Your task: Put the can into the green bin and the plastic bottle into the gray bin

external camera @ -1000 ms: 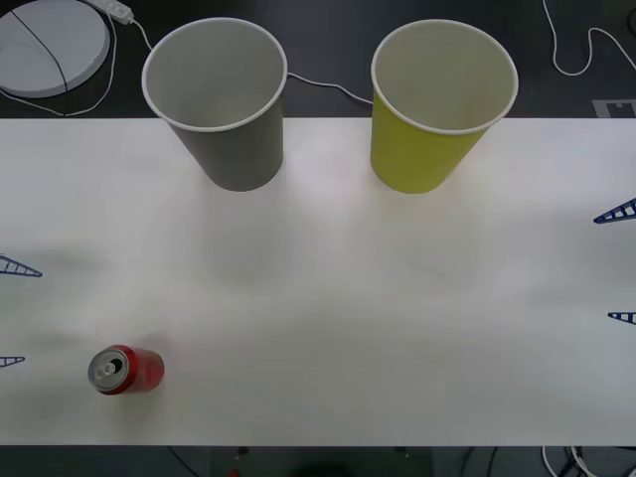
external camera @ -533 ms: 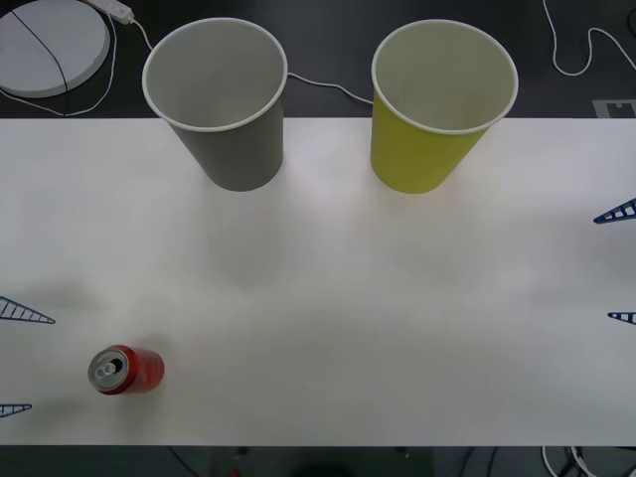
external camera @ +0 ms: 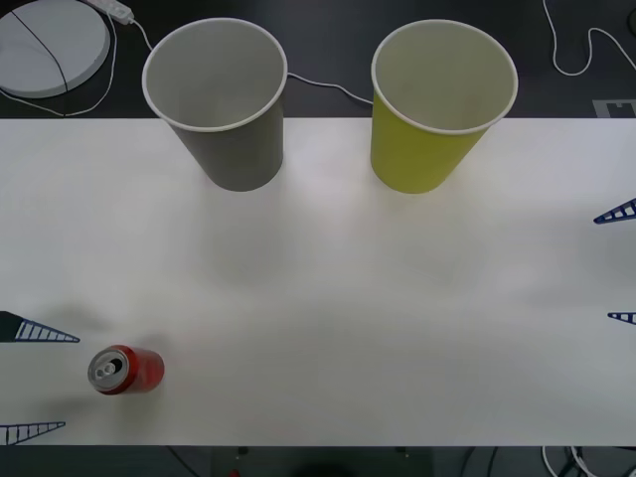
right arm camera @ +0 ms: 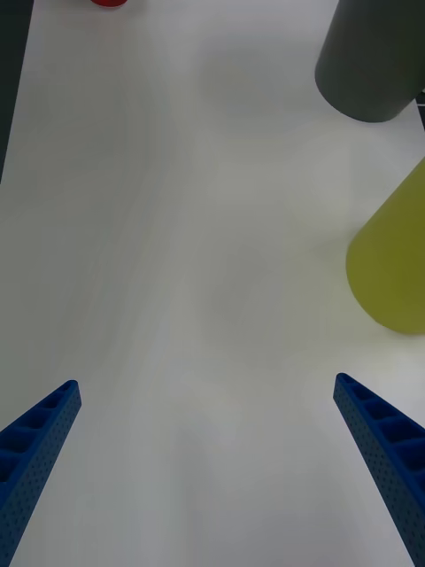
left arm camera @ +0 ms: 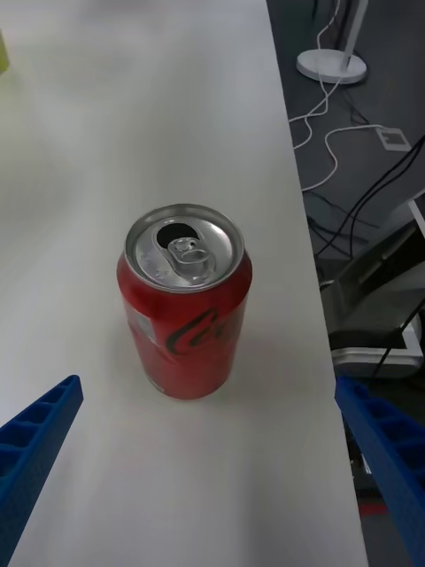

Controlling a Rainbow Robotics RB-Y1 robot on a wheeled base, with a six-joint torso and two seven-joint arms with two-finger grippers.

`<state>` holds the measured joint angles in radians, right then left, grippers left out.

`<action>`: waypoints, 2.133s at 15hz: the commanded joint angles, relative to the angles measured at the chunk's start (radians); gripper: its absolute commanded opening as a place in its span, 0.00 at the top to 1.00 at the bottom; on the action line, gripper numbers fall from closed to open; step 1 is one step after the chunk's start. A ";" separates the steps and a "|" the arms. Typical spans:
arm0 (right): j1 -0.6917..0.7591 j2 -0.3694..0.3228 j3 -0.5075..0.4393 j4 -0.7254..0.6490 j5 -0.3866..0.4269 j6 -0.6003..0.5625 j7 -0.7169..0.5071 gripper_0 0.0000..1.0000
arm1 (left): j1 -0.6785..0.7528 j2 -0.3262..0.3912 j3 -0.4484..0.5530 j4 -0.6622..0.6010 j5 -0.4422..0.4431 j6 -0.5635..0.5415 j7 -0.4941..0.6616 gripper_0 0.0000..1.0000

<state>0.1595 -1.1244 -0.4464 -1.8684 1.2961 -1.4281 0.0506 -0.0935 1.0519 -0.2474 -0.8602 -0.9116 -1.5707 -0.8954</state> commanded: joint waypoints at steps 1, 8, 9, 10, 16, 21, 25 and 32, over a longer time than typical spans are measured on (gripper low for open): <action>0.000 0.000 0.000 0.000 0.000 0.000 0.000 0.00 | 0.006 -0.035 0.000 0.010 0.013 0.000 -0.004 0.00; 0.000 0.000 0.000 0.000 0.000 0.000 0.000 0.00 | 0.011 -0.115 0.000 0.010 0.040 0.066 -0.008 0.00; 0.000 0.000 0.000 0.000 0.000 0.000 0.000 0.00 | 0.011 -0.128 0.000 0.010 0.048 0.074 -0.010 0.00; 0.000 0.000 0.000 0.000 0.000 0.000 0.000 0.00 | 0.011 -0.141 0.000 0.010 0.049 0.081 -0.011 0.00; 0.000 0.000 0.000 0.000 0.000 0.000 0.000 0.00 | 0.011 -0.214 0.000 0.010 0.057 0.127 -0.016 0.00; 0.000 0.000 0.000 0.000 0.000 0.000 0.000 0.00 | 0.011 -0.247 0.002 0.010 0.062 0.143 -0.016 0.00; 0.000 0.000 0.000 0.000 0.000 0.000 0.000 0.00 | 0.011 -0.248 0.000 0.010 0.065 0.144 -0.016 0.96; 0.000 0.000 0.000 0.000 0.000 0.000 0.000 0.00 | 0.011 -0.248 0.002 0.004 0.071 0.143 -0.005 1.00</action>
<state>0.1595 -1.1244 -0.4464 -1.8684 1.2961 -1.4281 0.0506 -0.0829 0.8038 -0.2464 -0.8535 -0.8416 -1.4277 -0.9031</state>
